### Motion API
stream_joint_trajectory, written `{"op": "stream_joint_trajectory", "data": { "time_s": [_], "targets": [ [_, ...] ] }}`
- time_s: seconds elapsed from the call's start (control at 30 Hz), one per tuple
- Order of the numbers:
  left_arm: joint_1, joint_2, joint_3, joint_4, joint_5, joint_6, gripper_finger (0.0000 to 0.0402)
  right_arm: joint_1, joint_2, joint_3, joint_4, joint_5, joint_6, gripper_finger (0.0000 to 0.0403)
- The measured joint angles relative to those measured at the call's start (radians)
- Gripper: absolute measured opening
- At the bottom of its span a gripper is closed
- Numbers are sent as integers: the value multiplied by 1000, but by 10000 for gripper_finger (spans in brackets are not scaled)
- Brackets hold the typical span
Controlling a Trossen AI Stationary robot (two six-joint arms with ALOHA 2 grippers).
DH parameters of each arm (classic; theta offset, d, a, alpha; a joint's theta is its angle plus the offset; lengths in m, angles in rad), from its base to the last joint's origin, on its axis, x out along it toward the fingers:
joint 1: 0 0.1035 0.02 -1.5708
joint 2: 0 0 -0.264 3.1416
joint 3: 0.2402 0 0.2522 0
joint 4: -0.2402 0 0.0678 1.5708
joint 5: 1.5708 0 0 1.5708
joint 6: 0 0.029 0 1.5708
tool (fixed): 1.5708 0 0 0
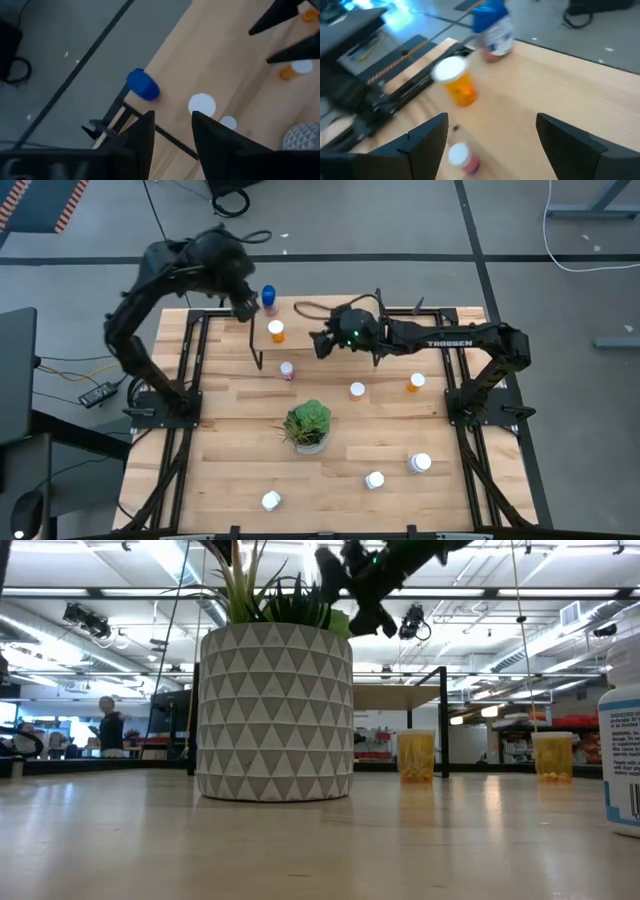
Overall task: Pick and place medicine bottles onto shelf by color
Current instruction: Put the bottom orange pill bottle on the shelf
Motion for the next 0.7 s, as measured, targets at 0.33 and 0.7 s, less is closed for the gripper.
{"op": "stream_joint_trajectory", "data": {
  "time_s": [0.33, 0.7],
  "targets": [
    [14, -180, -183, 110, 39, -54, 121, 5, 170, 49, 111, -30, 26, 310],
    [-12, -296, -302, 192, 71, -116, 119, -17, 377, 368, -31, 0, -38, 310]
  ]
}}
